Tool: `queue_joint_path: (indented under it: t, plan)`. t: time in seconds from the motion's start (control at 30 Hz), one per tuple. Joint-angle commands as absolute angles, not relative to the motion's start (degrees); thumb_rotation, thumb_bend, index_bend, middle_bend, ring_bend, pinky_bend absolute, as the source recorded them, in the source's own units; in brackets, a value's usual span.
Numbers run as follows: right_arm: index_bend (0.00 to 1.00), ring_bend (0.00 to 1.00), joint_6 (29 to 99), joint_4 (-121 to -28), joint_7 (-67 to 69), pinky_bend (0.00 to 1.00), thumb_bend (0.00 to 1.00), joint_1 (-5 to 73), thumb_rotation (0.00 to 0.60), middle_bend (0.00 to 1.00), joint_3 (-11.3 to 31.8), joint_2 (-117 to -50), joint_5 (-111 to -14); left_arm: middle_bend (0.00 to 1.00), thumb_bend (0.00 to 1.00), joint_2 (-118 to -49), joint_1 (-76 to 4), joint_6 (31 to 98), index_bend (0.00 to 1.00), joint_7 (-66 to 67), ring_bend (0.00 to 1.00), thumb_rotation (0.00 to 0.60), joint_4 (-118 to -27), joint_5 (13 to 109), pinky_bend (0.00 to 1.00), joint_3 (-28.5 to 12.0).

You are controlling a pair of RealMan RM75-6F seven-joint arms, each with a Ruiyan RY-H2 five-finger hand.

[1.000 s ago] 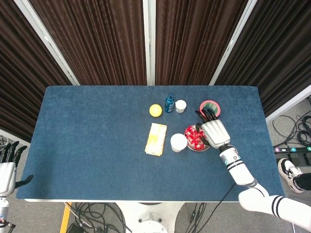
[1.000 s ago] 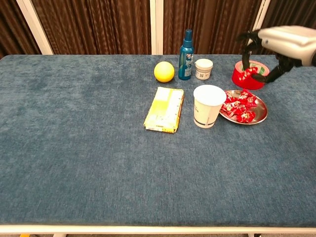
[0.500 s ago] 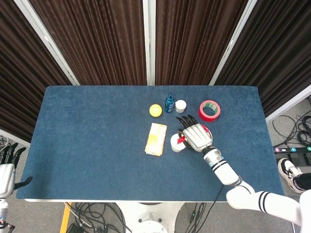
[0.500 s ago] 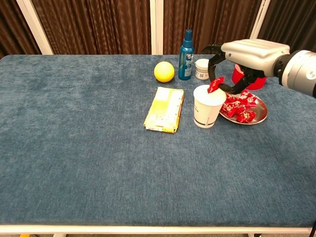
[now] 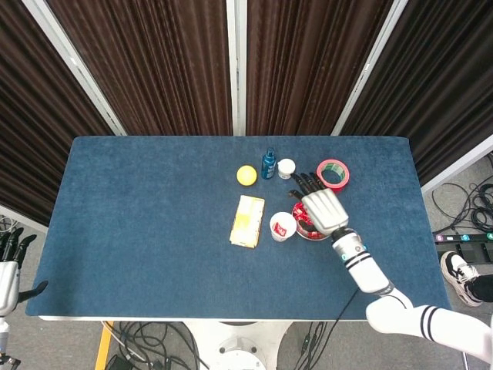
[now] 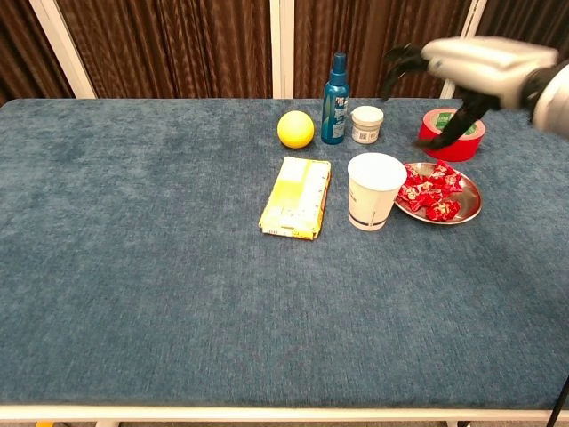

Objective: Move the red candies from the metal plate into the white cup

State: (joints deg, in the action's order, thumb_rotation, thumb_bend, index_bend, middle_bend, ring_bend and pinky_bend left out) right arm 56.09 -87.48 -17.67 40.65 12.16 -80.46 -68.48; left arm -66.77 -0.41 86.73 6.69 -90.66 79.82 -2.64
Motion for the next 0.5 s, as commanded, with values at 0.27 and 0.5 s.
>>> queue_joint_path:
  t: [0.27,0.5]
  plan:
    - [0.37,0.83,53.2,-86.6,-23.1,1.0,0.08,39.1,0.6,0.85,9.3,-74.4,-63.9,0.17,0.0,-66.9,-0.5,86.9,0.22,7.1,0.09,0.6,-91.3,80.8,0.16,-2.4]
    - [0.43,0.94,49.1,-83.5,-26.4,1.0,0.09,40.4,0.6,0.97,6.7,-77.2,-61.0,0.17,0.0,-66.8,-0.2,87.1,0.22,7.5,0.09,0.6,-91.9,80.8,0.16,-2.2]
